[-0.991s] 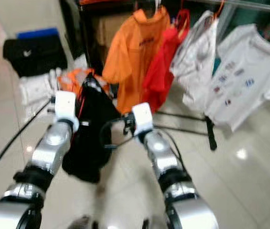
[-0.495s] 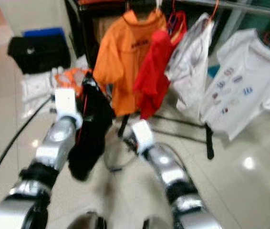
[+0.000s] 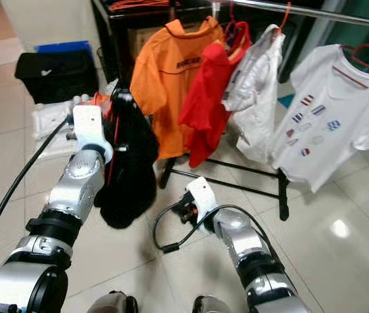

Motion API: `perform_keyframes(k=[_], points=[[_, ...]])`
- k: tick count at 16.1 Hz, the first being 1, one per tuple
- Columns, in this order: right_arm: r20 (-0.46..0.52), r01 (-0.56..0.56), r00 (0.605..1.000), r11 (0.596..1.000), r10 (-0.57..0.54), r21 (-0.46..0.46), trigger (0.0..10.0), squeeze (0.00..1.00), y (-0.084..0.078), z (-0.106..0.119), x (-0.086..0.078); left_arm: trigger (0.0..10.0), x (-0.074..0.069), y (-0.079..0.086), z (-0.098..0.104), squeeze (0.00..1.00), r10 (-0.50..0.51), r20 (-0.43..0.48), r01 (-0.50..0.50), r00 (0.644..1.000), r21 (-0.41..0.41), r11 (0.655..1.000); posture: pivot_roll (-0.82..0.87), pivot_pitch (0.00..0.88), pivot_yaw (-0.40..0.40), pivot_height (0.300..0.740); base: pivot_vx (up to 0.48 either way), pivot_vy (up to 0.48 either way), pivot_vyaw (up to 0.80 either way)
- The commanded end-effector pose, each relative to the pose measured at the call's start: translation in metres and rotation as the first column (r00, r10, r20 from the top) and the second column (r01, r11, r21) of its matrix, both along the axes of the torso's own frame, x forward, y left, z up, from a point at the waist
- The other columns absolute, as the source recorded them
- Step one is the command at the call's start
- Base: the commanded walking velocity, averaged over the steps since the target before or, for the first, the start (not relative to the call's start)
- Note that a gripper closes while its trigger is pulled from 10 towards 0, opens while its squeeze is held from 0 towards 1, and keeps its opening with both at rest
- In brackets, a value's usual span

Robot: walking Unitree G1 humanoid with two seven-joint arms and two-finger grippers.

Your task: Hang hanger

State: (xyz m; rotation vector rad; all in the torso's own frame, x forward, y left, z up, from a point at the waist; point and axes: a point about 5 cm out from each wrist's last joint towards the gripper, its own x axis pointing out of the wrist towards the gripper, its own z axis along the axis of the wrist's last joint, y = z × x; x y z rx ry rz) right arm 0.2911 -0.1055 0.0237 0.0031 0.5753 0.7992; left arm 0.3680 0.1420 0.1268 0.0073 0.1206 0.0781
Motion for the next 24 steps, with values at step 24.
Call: perform_keyframes(k=[24], points=[[0.061,0.196,0.976,0.963,-0.210,0.185,10.0,0.00,0.041,0.029,0.019,10.0,0.040,0.034,0.070,0.00,0.245,0.138,-0.223,0.960,-0.160,0.962,0.02,0.089,0.028,0.740,0.000,0.000,0.00]])
